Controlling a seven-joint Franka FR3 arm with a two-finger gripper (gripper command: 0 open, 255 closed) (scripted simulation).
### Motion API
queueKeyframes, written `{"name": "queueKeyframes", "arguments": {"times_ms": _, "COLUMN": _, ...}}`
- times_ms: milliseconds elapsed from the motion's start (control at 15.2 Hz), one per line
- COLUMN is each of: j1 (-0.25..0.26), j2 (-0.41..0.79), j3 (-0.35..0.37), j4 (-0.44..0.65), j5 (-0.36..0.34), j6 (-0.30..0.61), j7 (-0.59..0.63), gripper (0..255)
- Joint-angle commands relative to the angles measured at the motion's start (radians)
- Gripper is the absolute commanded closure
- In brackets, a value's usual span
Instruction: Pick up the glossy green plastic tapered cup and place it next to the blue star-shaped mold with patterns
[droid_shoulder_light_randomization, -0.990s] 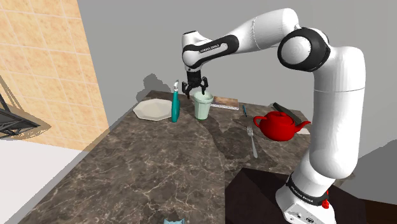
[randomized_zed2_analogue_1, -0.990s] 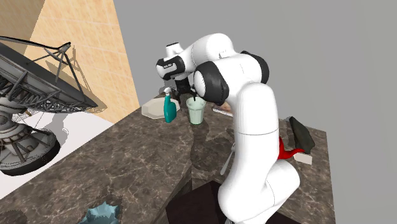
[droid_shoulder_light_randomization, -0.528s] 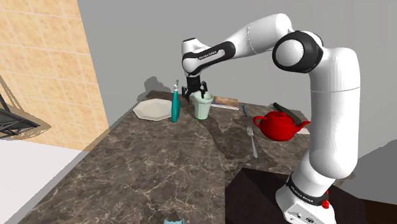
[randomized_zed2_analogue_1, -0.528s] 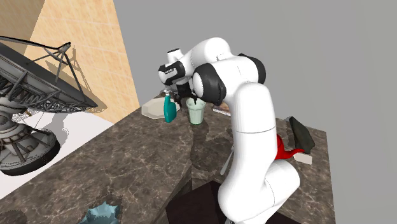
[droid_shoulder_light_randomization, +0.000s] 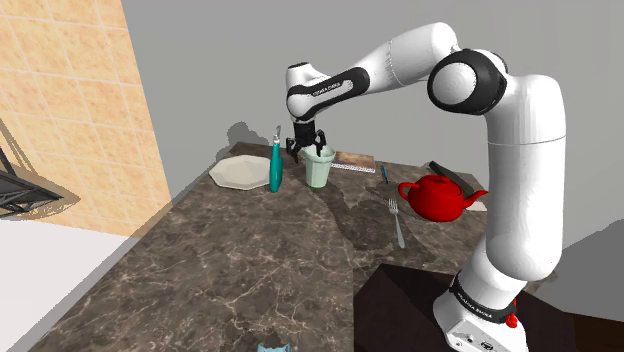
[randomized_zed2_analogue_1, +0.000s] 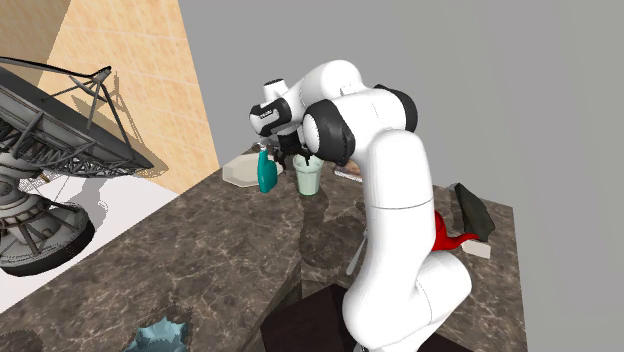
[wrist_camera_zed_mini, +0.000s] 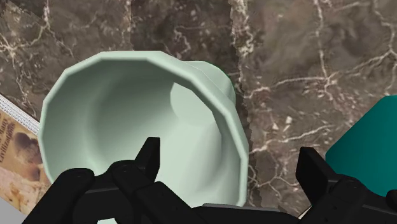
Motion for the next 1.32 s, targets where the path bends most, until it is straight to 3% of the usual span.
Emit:
{"name": "queueKeyframes", "arguments": {"times_ms": 0, "j1": 0.0, "j2": 0.0, "j3": 0.0, "j4": 0.0, "j5": 0.0, "j6": 0.0, "j7": 0.0, "gripper": 255}}
{"name": "queueKeyframes", "arguments": {"times_ms": 594, "j1": 0.0, "j2": 0.0, "j3": 0.0, "j4": 0.0, "j5": 0.0, "j6": 0.0, "j7": 0.0, "gripper": 255}}
{"name": "queueKeyframes", "arguments": {"times_ms": 1254, "j1": 0.001, "j2": -0.039, "j3": 0.002, "j4": 0.078, "j5": 0.008, "j6": -0.115, "j7": -0.02, "gripper": 255}}
